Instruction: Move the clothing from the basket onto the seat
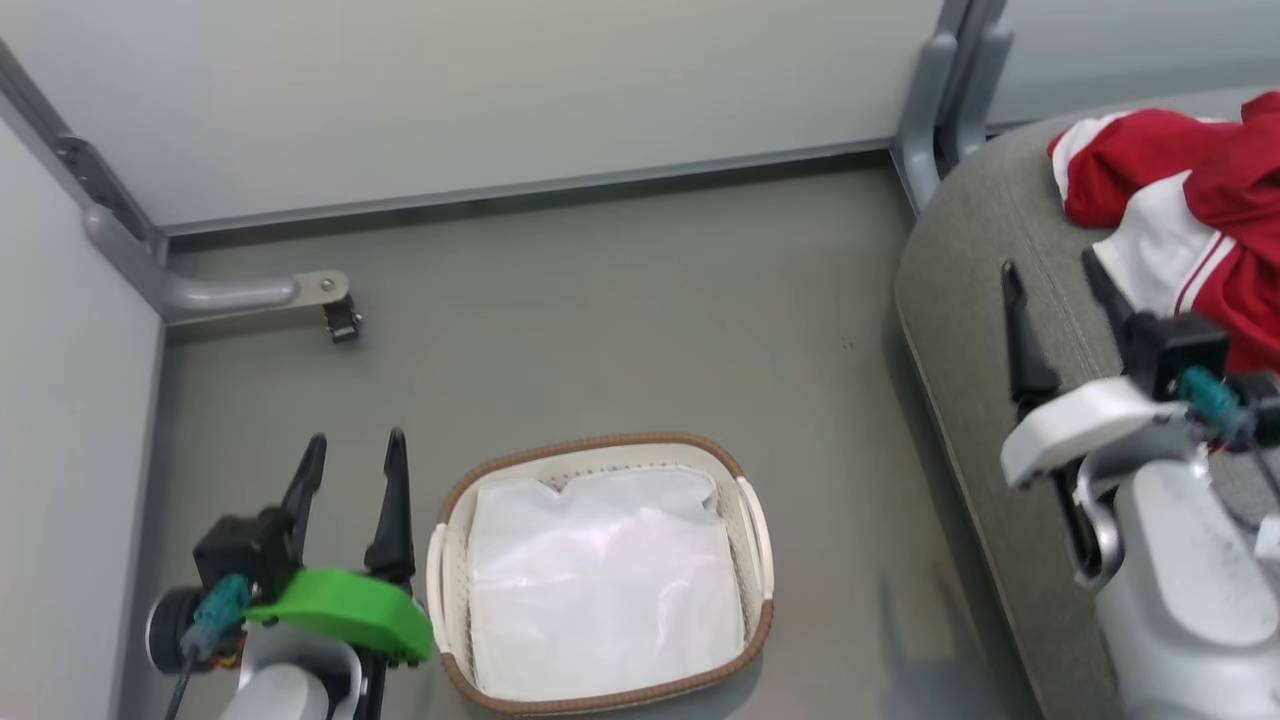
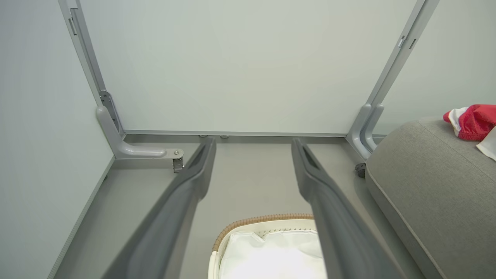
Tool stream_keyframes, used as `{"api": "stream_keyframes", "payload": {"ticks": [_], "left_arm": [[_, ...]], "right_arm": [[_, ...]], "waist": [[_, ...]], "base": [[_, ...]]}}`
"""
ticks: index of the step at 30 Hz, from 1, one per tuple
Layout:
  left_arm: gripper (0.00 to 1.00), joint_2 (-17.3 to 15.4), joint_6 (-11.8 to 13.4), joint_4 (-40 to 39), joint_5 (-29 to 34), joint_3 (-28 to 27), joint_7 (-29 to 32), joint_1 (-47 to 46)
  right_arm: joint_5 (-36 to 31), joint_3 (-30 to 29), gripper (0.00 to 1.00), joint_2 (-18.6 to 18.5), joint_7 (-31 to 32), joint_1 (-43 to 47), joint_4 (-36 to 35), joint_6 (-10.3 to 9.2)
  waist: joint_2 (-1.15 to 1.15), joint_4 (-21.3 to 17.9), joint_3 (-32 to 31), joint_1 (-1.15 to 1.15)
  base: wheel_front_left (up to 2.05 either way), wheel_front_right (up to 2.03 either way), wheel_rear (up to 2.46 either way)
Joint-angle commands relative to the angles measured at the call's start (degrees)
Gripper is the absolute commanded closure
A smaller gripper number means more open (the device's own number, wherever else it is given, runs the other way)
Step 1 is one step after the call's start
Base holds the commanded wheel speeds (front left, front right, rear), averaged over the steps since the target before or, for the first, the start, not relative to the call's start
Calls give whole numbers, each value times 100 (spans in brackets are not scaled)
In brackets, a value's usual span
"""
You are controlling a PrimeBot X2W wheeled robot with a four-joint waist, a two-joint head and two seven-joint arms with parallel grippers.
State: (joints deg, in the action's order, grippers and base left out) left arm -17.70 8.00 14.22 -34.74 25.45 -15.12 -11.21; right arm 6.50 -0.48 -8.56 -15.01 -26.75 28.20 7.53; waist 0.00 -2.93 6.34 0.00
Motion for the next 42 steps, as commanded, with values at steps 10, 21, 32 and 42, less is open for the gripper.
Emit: {"api": "stream_keyframes", "payload": {"ticks": [10,21,32,42], "left_arm": [[0,346,-186,67,417,-592,-4,1008],[0,677,-457,63,696,-1056,-4,1435],[0,899,-769,157,897,-1333,-4,1402],[0,1042,-956,340,927,-1437,-4,1360]], "right_arm": [[-300,-76,0,542,-25,1571,-950,-8],[306,348,0,549,-25,2230,-1246,-8],[321,466,0,555,-26,2368,-1221,-8],[351,486,0,555,-26,2361,-1167,-8]], "waist": [[0,471,-633,0],[0,507,-656,0],[0,513,-705,0],[0,489,-713,0]], "base": [[0,0,0],[0,0,0],[0,0,0],[0,0,0]]}}
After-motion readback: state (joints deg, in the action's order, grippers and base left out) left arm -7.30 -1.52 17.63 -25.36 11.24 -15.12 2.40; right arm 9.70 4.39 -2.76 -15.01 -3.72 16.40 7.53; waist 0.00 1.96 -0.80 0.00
